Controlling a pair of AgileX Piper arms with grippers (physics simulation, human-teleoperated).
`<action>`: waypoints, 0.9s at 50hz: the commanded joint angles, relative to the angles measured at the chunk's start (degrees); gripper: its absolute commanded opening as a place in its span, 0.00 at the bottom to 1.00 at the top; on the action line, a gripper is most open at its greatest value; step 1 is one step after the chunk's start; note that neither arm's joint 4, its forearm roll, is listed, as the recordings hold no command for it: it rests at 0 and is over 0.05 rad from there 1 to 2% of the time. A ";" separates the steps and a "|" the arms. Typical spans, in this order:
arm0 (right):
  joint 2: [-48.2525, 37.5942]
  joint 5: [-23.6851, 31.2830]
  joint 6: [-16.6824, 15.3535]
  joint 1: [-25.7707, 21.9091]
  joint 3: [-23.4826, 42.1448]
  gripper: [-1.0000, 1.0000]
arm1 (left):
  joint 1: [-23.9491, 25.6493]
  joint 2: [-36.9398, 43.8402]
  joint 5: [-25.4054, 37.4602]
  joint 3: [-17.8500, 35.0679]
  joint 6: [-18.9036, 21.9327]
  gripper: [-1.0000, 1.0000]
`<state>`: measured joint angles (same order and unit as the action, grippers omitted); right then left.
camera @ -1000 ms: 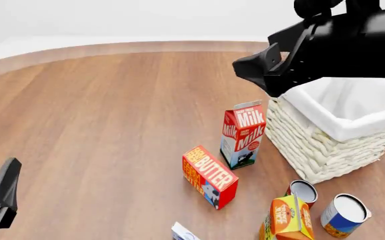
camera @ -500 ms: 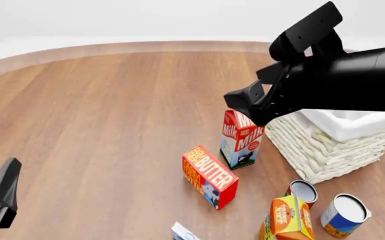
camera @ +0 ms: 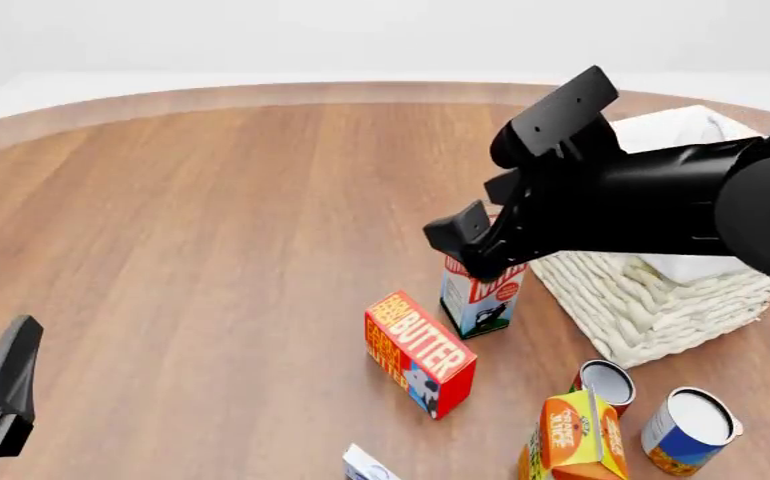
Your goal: Pick up the cream cheese box and the butter, and put them in the basket.
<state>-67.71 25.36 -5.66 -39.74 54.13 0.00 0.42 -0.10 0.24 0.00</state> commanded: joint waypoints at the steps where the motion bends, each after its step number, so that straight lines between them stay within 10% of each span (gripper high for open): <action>1: -2.21 -1.75 1.11 -1.24 -1.02 1.00 | 0.00 0.00 0.00 0.00 0.00 1.00; 45: -7.40 -9.74 5.89 -2.06 -9.52 1.00 | 0.00 0.00 0.00 0.00 0.00 1.00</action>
<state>-74.53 16.41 -0.10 -41.98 46.00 0.00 0.42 -0.10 0.24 0.00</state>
